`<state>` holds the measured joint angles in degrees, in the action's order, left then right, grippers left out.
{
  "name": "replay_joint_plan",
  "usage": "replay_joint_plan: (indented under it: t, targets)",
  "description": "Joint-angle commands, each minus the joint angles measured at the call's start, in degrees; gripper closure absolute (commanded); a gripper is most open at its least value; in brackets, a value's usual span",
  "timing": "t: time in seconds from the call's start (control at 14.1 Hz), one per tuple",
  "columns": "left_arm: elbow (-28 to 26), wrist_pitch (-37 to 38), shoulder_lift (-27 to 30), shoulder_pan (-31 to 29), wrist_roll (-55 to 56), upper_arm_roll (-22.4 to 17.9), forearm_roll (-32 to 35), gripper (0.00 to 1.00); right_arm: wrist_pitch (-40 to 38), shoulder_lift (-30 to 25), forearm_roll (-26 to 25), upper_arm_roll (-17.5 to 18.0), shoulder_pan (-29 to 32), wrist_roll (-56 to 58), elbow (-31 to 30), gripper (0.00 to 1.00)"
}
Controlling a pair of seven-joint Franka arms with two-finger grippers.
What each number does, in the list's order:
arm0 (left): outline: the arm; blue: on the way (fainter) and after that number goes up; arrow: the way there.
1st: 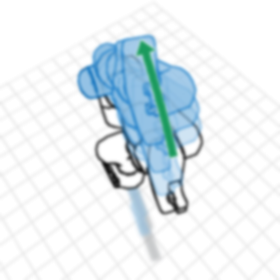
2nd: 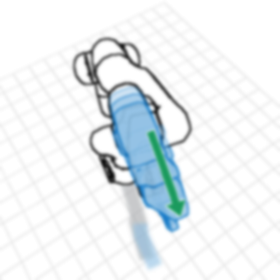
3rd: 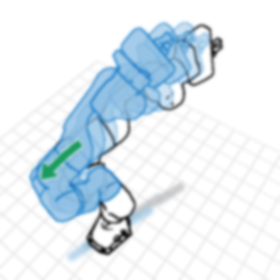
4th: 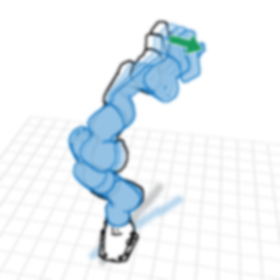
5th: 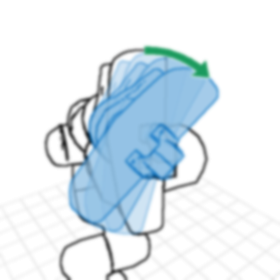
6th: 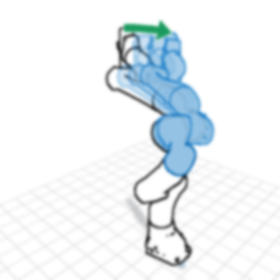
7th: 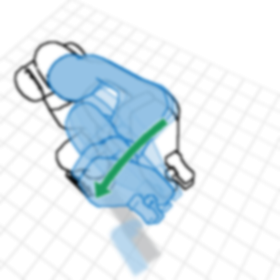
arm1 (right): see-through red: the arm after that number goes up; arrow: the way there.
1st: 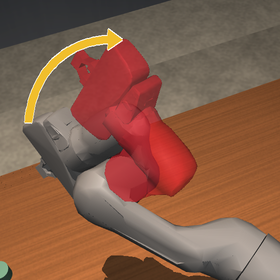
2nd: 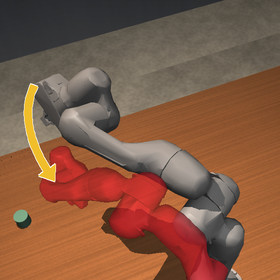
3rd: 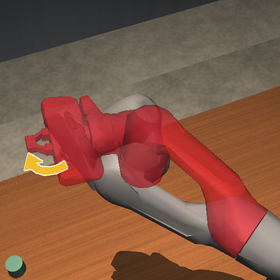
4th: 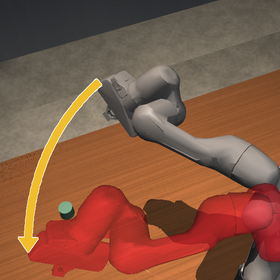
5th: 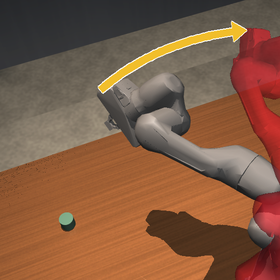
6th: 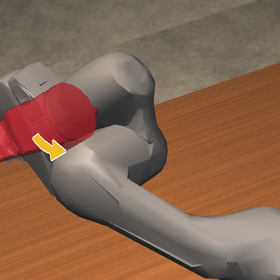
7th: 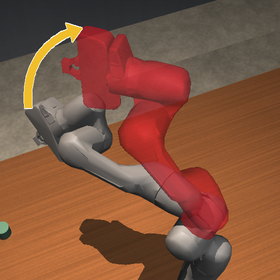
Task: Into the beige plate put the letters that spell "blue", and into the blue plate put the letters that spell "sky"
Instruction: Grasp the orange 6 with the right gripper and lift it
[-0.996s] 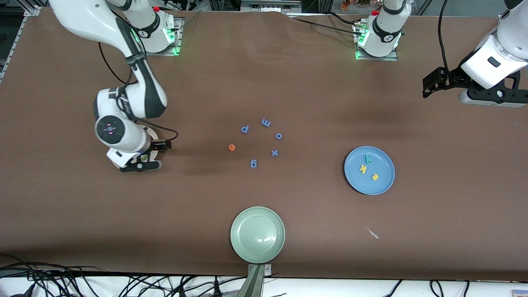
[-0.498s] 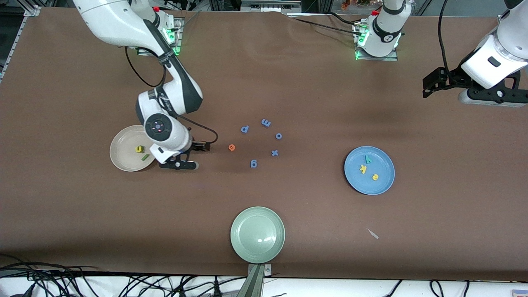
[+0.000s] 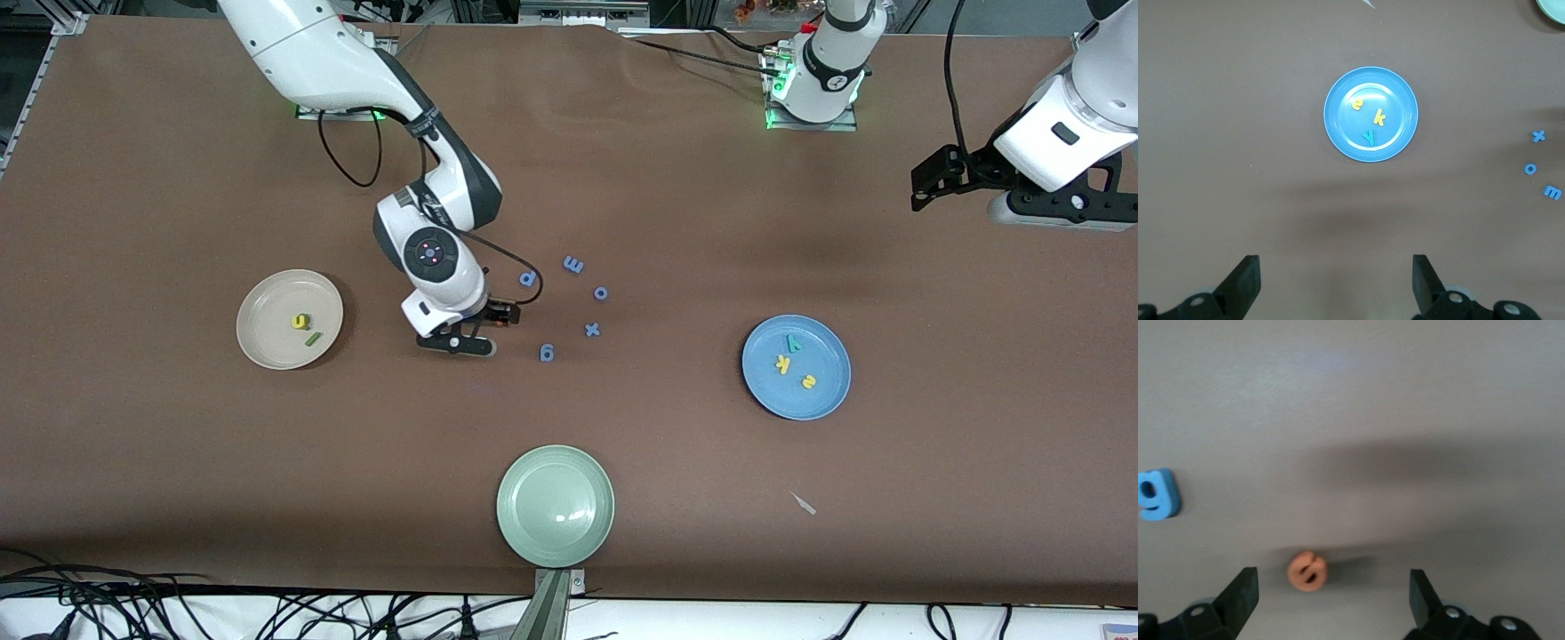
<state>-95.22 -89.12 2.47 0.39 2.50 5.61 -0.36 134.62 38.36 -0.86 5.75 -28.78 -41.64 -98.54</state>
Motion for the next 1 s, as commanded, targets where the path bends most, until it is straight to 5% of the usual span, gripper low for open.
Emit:
replay_joint_plan:
  t: [0.0,0.28,0.64,0.92]
  targets:
    - [0.8,1.0,-0.2,-0.2,-0.4,0.1,0.4,0.00,1.3,2.1,0.2,-0.2,-1.4,-2.3,1.8,0.00]
    - [0.8,1.1,-0.2,-0.2,-0.4,0.0,0.4,0.00,2.3,3.0,0.0,-0.2,-1.7,-2.3,1.6,0.05]
    - [0.8,1.1,-0.2,-0.2,-0.4,-0.1,0.4,0.00,2.4,3.2,0.0,-0.2,-1.7,-2.3,1.6,0.44]
    - [0.8,1.2,-0.2,-0.3,-0.4,-0.1,0.4,0.00,2.4,3.6,0.0,-0.2,-1.7,-2.3,1.4,0.65]
